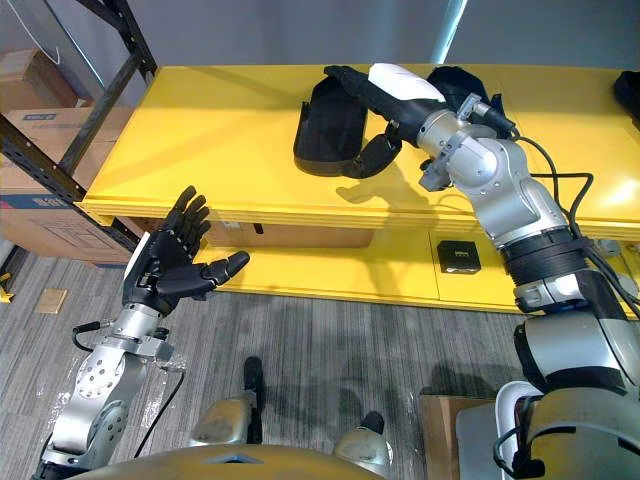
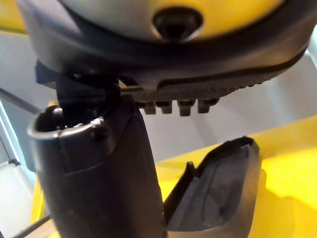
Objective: Walk over and take three plastic housings, then place them on the shelf
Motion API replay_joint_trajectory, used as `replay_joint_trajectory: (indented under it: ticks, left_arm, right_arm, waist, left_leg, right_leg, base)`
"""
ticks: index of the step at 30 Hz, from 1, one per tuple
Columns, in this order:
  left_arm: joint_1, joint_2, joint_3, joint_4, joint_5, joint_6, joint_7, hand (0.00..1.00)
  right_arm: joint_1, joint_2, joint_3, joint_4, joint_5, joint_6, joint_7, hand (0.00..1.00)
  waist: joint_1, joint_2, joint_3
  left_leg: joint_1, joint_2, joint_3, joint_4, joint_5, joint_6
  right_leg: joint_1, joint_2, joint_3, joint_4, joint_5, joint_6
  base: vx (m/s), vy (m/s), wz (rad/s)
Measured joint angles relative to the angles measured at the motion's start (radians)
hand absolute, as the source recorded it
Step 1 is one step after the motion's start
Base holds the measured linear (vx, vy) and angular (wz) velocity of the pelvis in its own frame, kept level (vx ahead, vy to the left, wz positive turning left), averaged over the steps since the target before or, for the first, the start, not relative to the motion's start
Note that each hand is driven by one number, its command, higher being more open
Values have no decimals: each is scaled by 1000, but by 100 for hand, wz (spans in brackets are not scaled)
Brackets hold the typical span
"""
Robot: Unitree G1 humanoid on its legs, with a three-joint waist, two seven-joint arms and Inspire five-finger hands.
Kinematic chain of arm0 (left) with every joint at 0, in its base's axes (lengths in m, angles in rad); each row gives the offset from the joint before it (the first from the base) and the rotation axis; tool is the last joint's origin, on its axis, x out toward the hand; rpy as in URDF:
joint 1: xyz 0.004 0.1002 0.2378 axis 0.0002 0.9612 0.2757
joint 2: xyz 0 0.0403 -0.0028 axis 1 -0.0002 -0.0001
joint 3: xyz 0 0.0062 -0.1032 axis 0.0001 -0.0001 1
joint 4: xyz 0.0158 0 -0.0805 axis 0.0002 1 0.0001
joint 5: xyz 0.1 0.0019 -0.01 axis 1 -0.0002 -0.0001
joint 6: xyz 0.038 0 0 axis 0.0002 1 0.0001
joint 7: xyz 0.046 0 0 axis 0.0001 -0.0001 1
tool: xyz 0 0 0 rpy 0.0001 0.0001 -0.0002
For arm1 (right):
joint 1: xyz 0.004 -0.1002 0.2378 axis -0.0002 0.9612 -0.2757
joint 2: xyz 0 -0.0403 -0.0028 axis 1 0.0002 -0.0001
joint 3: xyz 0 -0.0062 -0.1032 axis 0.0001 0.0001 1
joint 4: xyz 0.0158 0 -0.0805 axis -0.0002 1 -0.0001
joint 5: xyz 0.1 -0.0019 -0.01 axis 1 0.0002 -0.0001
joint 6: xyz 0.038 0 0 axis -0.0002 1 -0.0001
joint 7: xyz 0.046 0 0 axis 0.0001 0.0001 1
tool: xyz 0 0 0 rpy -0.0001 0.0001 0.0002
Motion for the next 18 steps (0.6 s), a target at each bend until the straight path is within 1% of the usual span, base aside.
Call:
replay_joint_trajectory:
  ticks: [2,4,5,7,9,11,15,18]
  left_arm:
    - [-4,0,0,0,0,0,9,100]
    - [-14,-1,2,0,0,0,32,100]
    - [-18,-1,2,0,0,0,38,100]
    - [-32,-2,3,0,0,-1,47,100]
    - [-43,-2,9,0,0,-1,57,100]
    - [-42,-3,10,0,0,-1,66,100]
    - [-44,-9,13,-1,0,-1,75,100]
    - [-60,-24,19,-4,0,-1,78,100]
  right_arm:
    - [-13,6,5,29,-7,1,-11,100]
    - [-38,21,7,54,-9,2,-17,100]
    - [-48,28,8,62,-9,3,-17,100]
    - [-59,36,11,63,-9,4,-20,100]
    - [-80,40,26,65,-19,3,-20,100]
    - [-85,46,26,72,-47,3,-20,100]
    - [-121,74,31,154,-48,3,-28,100]
    - [-153,74,32,178,-48,2,-41,100]
  waist:
    - [0,0,5]
    - [-2,1,31]
    - [-5,2,36]
    - [-8,2,40]
    - [-13,2,59]
    - [-10,2,59]
    - [-7,2,67]
    - [-12,9,103]
  left_leg:
    - [-12,1,-1,0,4,3]
    - [-14,1,1,0,3,1]
    - [-17,1,1,0,-2,-5]
    - [-33,1,-1,0,0,-5]
    - [-34,-1,-2,0,1,-6]
    - [-41,-2,-2,0,1,-6]
    - [-47,-4,-3,1,12,3]
    - [-47,-9,-10,3,12,2]
  right_leg:
    - [-18,-1,2,14,-3,-3]
    - [-28,-4,8,27,-8,-11]
    - [-31,-4,8,27,-8,-11]
    - [-50,-6,8,34,-7,-10]
    - [-52,-8,8,40,-8,-10]
    - [-59,-9,7,42,-8,-10]
    - [-65,-13,5,49,-7,-8]
    - [-79,-24,4,89,-28,-4]
  base:
    - [-71,-16,-2]
    - [-73,-12,-3]
    - [-84,-7,1]
    - [-77,-3,3]
    - [-53,-11,3]
    - [0,0,0]
    - [4,-28,2]
    - [-17,-28,6]
